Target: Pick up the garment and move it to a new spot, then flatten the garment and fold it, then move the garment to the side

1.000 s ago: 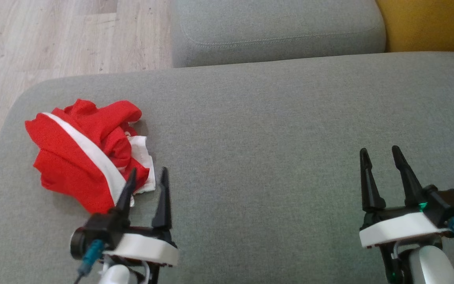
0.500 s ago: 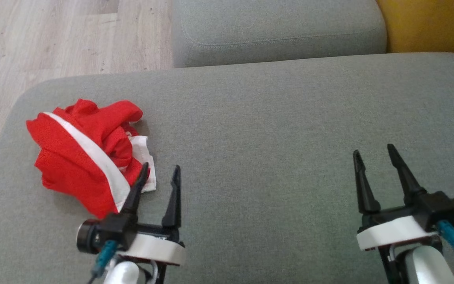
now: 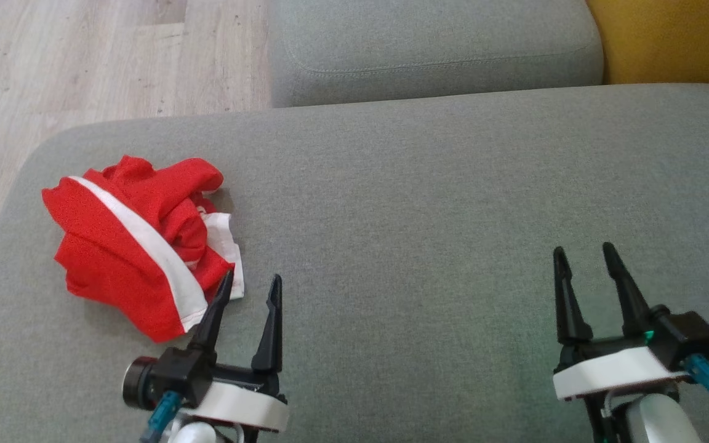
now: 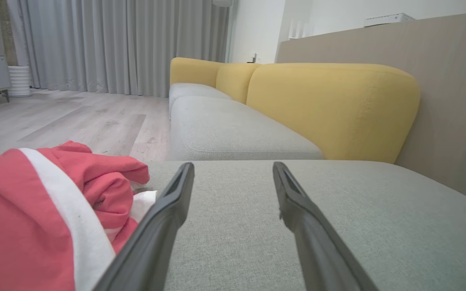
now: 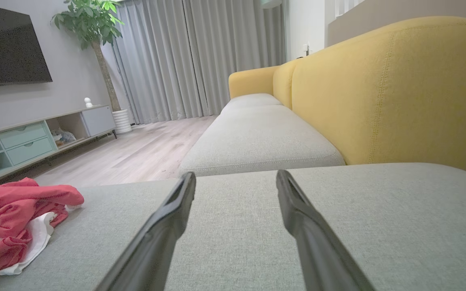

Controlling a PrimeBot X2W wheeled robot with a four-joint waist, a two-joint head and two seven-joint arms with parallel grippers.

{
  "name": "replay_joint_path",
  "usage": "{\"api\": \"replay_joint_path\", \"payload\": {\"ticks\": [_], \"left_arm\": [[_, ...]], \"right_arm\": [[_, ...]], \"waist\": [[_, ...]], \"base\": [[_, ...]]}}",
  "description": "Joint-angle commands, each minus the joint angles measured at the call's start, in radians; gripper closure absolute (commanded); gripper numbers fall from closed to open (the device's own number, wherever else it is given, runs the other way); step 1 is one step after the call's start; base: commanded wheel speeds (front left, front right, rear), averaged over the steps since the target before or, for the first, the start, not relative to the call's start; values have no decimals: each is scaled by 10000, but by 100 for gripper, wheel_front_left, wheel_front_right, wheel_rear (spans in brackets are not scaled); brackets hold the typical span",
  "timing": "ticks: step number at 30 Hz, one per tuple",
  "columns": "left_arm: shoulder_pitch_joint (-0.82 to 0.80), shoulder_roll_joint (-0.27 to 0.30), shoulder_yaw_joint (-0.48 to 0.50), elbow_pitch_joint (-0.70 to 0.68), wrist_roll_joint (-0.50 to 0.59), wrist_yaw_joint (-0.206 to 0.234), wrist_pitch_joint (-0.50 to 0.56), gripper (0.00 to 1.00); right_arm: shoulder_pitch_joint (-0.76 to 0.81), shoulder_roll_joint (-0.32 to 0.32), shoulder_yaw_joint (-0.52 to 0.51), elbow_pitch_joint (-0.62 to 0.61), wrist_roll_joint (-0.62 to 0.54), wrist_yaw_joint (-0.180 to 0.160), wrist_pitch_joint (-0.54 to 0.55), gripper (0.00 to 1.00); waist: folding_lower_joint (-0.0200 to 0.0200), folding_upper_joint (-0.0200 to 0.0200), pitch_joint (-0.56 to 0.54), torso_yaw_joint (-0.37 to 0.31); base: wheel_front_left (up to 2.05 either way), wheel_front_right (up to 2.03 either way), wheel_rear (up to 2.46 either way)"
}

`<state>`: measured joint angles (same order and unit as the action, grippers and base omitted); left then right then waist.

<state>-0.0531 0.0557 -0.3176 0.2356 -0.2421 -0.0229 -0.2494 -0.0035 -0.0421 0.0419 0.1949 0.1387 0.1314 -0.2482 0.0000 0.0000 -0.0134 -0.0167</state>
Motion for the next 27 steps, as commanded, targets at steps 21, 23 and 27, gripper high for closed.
{"api": "replay_joint_path", "payload": {"ticks": [21,23,27], "left_arm": [[-360,-53,498,196,-656,-69,-124,0],[-350,-54,571,210,-660,-42,-124,0],[-293,-54,803,246,-591,-18,-124,0]], "right_arm": [[-255,-81,454,260,327,-7,-136,0],[-229,-81,513,275,362,-7,-136,0],[-166,-81,720,281,465,-7,-136,0]], "waist": [[0,0,-100,14],[0,0,-124,109],[0,0,-161,393]], "base": [[0,0,0],[0,0,0],[0,0,0]]}}
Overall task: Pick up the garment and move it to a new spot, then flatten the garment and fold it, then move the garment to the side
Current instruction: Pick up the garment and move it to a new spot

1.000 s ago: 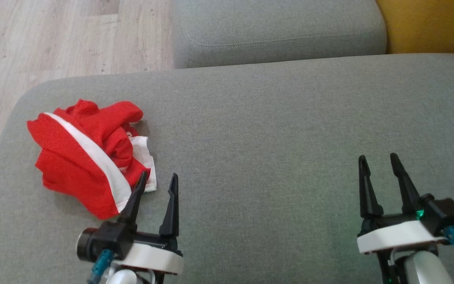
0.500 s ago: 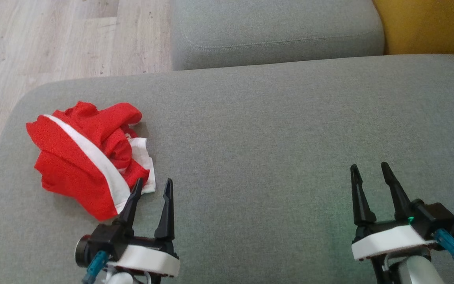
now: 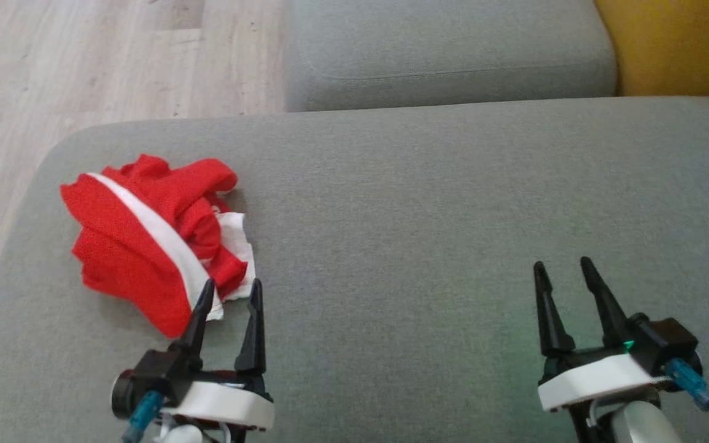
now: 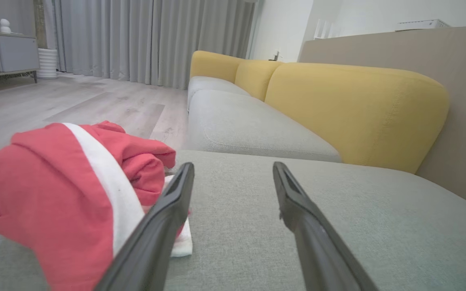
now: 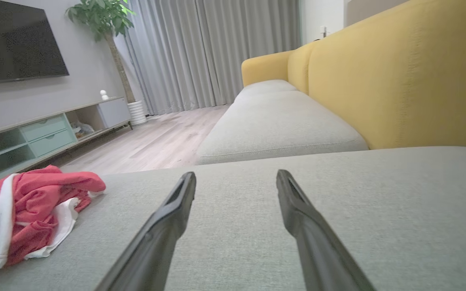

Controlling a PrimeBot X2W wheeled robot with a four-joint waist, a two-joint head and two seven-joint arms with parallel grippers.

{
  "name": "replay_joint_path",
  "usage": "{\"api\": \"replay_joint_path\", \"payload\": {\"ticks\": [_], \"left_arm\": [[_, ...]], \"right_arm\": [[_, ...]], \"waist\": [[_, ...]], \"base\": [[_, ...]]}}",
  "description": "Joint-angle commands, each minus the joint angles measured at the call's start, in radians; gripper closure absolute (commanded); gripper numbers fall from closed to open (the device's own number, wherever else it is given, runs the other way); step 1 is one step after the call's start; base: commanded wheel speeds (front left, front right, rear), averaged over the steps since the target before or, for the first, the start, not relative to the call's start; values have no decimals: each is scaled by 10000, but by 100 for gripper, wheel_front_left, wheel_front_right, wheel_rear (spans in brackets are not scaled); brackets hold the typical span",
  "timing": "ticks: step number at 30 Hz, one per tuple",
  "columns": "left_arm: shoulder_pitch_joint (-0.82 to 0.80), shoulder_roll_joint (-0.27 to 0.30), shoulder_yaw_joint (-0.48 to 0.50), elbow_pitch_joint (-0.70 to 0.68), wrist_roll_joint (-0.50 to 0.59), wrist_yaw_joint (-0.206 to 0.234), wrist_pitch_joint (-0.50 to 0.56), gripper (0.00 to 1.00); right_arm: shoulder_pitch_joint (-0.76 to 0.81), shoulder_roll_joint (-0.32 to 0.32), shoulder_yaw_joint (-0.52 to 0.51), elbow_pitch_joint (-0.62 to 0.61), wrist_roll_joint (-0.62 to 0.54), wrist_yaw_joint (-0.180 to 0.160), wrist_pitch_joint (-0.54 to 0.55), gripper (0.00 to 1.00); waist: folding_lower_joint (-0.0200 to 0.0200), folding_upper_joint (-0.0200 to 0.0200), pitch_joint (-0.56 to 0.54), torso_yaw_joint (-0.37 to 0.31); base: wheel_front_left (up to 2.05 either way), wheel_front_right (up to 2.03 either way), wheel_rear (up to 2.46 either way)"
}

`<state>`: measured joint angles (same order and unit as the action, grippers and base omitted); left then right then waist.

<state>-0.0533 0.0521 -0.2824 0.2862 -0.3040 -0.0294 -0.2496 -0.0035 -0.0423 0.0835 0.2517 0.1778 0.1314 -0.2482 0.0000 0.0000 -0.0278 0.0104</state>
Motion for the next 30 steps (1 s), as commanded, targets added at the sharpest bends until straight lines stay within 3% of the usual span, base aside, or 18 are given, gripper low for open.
{"api": "replay_joint_path", "payload": {"ticks": [1,16,30], "left_arm": [[-276,-17,513,-260,37,43,-122,0],[-31,-18,1152,-221,251,-86,-122,0],[335,-18,1421,-220,336,-95,-122,0]], "right_arm": [[-149,-79,359,-285,88,-7,-136,0],[-33,-79,1418,-227,274,-7,-136,0],[151,-79,1699,-166,555,-7,-136,0]], "waist": [[0,0,-21,220],[0,0,-221,1885],[0,0,-332,3438]], "base": [[0,0,0],[0,0,0],[0,0,0]]}}
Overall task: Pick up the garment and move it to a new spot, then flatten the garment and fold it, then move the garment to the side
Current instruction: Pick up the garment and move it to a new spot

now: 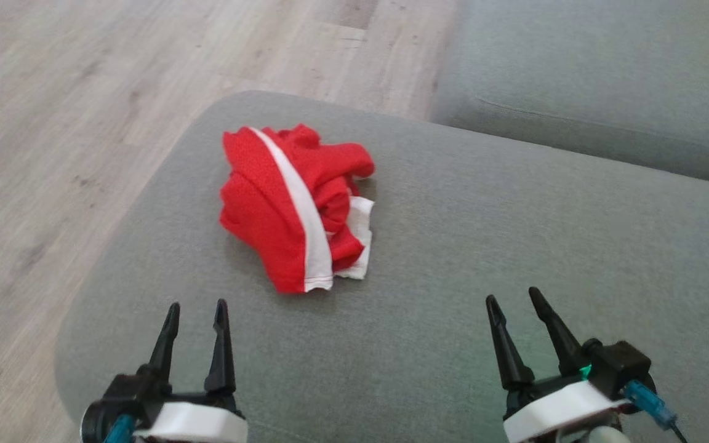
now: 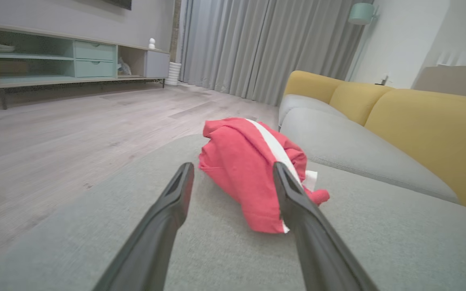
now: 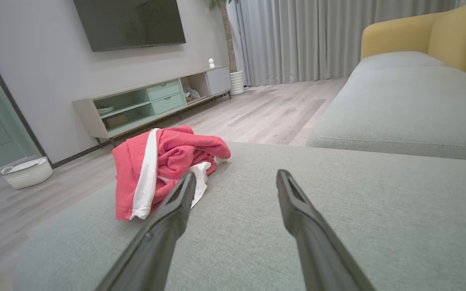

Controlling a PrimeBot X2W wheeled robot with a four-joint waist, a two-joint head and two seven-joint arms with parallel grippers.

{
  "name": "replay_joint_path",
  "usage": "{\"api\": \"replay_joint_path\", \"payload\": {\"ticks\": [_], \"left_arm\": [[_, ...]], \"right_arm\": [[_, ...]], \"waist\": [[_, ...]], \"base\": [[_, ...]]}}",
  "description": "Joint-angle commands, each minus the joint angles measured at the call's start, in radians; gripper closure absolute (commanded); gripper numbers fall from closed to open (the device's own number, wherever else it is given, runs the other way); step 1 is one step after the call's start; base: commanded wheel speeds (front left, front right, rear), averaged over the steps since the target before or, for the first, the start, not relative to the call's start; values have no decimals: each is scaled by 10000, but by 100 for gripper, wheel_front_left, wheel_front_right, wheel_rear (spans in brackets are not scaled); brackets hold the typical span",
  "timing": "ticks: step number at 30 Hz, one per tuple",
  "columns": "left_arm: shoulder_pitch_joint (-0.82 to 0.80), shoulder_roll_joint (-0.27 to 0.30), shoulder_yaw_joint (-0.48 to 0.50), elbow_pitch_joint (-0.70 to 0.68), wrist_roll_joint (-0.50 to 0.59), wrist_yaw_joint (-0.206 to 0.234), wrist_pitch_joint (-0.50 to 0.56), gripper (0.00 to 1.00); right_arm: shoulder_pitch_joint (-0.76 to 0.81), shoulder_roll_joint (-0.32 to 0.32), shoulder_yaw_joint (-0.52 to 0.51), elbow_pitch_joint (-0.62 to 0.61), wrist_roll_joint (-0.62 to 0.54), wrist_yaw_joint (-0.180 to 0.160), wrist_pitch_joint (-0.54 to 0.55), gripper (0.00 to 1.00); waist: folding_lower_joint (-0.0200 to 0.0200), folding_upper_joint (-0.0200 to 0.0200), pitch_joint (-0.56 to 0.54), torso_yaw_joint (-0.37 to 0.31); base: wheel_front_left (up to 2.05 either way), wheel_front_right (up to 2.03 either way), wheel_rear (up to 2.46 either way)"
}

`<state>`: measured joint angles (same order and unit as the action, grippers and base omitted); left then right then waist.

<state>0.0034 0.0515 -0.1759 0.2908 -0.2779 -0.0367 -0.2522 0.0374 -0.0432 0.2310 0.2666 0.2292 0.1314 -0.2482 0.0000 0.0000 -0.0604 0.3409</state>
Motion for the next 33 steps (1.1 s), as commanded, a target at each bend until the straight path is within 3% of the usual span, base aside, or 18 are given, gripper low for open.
{"api": "replay_joint_path", "payload": {"ticks": [1,8,13,17,26,29,33], "left_arm": [[-223,-12,373,-269,85,-26,-95,0],[-274,-12,390,-293,107,-64,-95,0],[-728,102,369,-113,362,-285,-95,0],[-2102,523,85,439,600,-602,29,0],[-5836,1454,-204,2705,567,-837,2496,0],[-6931,1801,-39,3878,94,-889,3310,0],[-7522,2185,-3,4975,-177,-914,3684,0]], "right_arm": [[-248,-70,237,-310,42,-7,-136,0],[-245,-70,281,-268,122,-7,-136,0],[-371,-70,421,-254,7,-7,-136,0],[-591,-70,383,-274,-201,-7,-136,0],[-1140,-70,319,-354,-368,-7,-136,0],[-1375,-70,267,-400,-358,-7,-136,0],[-1583,-70,176,-421,-307,-7,-136,0]], "waist": [[0,0,0,215],[0,0,67,415],[0,0,395,37],[0,0,903,-403],[0,0,2054,-1454],[0,0,2505,-1848],[0,0,2831,-2127]], "base": [[0,0,0],[0,0,0],[0,0,0],[0,0,0],[0,0,0],[0,0,0],[0,0,0]]}}
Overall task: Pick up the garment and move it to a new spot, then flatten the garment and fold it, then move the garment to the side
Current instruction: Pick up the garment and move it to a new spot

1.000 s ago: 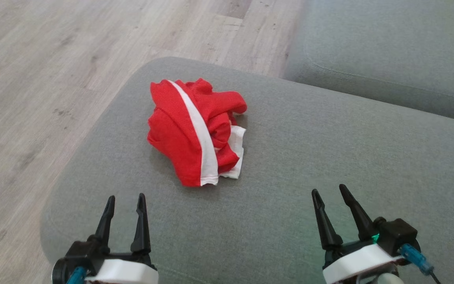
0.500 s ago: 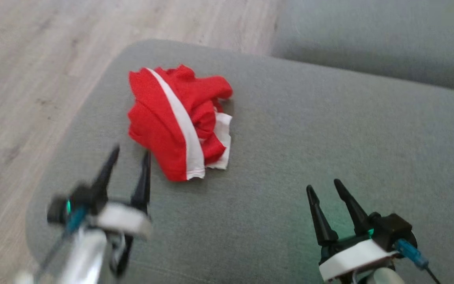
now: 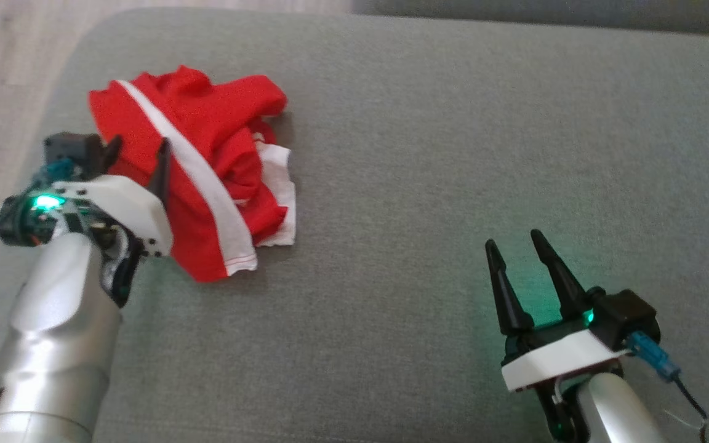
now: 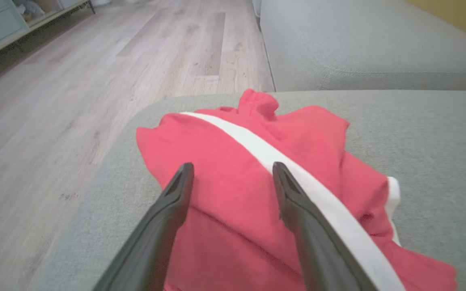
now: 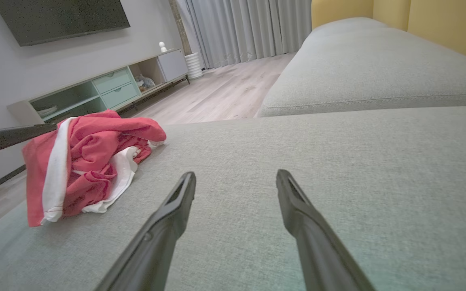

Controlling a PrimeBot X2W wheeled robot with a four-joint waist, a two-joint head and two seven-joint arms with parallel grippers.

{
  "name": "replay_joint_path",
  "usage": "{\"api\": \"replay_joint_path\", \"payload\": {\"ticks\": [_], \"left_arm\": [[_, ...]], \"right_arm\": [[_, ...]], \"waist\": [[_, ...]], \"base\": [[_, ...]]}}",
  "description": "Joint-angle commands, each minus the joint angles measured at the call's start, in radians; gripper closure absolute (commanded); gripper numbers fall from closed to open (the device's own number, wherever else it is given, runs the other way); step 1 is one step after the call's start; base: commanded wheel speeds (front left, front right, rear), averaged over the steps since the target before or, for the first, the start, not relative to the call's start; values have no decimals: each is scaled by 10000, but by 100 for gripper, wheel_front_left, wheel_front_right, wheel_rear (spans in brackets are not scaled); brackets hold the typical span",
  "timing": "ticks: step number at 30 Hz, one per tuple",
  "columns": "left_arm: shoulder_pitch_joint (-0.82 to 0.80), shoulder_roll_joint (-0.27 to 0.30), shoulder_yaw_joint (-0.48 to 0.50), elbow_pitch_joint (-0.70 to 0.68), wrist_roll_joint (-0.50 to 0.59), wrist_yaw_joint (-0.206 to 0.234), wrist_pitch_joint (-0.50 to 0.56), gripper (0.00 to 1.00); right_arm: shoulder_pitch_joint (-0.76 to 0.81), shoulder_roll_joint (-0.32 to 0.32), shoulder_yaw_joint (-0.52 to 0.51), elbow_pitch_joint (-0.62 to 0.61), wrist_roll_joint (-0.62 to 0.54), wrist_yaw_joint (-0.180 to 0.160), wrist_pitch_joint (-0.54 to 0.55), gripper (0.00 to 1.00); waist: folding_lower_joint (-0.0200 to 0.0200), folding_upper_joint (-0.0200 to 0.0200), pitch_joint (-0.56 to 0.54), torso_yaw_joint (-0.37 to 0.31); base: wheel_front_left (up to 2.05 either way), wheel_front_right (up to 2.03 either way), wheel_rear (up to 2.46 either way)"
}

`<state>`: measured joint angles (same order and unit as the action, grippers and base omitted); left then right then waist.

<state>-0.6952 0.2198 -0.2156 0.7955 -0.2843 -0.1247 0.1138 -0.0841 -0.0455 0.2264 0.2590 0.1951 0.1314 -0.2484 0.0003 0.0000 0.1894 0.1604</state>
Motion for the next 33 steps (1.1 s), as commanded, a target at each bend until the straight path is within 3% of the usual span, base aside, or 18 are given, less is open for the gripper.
{"api": "replay_joint_path", "payload": {"ticks": [1,4,5,6,9,13,21,27,33], "left_arm": [[-638,554,400,154,-211,-39,35,0],[-825,616,345,740,-474,-50,60,0],[-858,603,326,888,-592,-52,46,59],[-873,571,274,1000,-739,-54,37,100],[-872,552,86,1075,-1023,-55,-105,100],[-961,670,-145,933,-1305,-57,-1079,100],[-842,829,-925,-845,-2055,-58,-3401,100],[-84,716,-1133,-2778,-2749,-58,-3643,100],[1180,-94,-1764,-4360,-3348,-16,-3094,100]], "right_arm": [[-409,-47,207,-349,30,-7,-134,0],[-487,-47,139,-333,6,-7,-134,0],[-499,-47,118,-323,4,-7,-134,0],[-507,-47,105,-310,9,-7,-134,0],[-506,-47,89,-268,16,-7,-134,0],[-463,-47,27,-171,38,-7,-134,0],[-191,-47,95,-28,171,-7,-134,0],[51,-47,207,15,383,-7,-134,0],[159,-47,317,-10,511,-7,-134,0]], "waist": [[-3,0,393,-369],[-3,0,476,-448],[-3,0,475,-462],[-3,0,459,-476],[-3,0,383,-492],[-3,0,93,-473],[-3,0,-930,-554],[-3,0,-1614,-995],[-3,0,-1756,-2104]], "base": [[0,0,0],[0,0,0],[0,0,0],[0,0,0],[0,0,0],[0,0,0],[0,0,0],[0,0,0],[0,0,0]]}}
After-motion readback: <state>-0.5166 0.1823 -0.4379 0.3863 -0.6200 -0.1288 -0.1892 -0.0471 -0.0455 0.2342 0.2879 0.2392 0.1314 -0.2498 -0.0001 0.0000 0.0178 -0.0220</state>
